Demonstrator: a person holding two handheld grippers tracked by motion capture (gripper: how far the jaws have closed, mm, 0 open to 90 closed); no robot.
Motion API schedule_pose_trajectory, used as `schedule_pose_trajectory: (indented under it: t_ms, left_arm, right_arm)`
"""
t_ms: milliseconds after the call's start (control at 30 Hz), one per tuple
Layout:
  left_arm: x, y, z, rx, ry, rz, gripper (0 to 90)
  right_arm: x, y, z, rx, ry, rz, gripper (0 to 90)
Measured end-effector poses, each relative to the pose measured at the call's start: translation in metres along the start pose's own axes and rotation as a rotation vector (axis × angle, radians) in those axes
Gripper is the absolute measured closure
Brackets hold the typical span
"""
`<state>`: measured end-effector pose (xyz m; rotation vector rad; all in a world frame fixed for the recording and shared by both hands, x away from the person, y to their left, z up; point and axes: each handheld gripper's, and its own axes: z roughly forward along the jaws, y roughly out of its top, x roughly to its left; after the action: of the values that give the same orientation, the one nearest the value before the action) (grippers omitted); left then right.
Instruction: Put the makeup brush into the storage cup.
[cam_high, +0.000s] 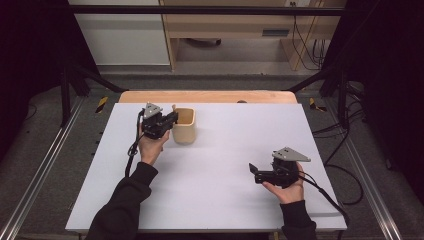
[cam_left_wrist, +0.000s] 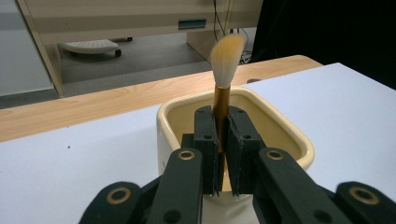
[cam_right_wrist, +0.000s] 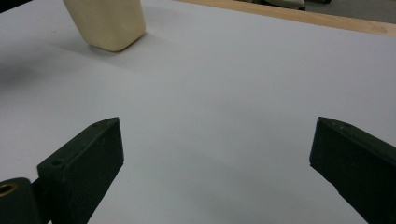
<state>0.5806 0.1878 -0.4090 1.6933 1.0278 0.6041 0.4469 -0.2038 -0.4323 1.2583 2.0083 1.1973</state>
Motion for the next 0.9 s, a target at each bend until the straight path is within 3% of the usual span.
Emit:
schedule_pose_trajectory:
  t_ms: [300, 567, 900]
  left_arm:
    - [0.001, -0.002, -0.002, 0.014, -0.006, -0.002, 81.5]
    - [-0.001, -0.004, -0.011, 0.009, -0.023, -0.006, 72.7]
    - [-0.006, -0.001, -0.040, -0.029, -0.040, -0.011, 61.7]
  right_arm:
    - [0.000, 0.000, 0.000, -0.001, -0.003, -0.001, 3.5]
    - [-0.001, 0.001, -0.002, -0.006, 0.000, 0.006, 3.5]
    - [-0.002, 0.002, -0.004, -0.016, -0.001, 0.012, 3.4]
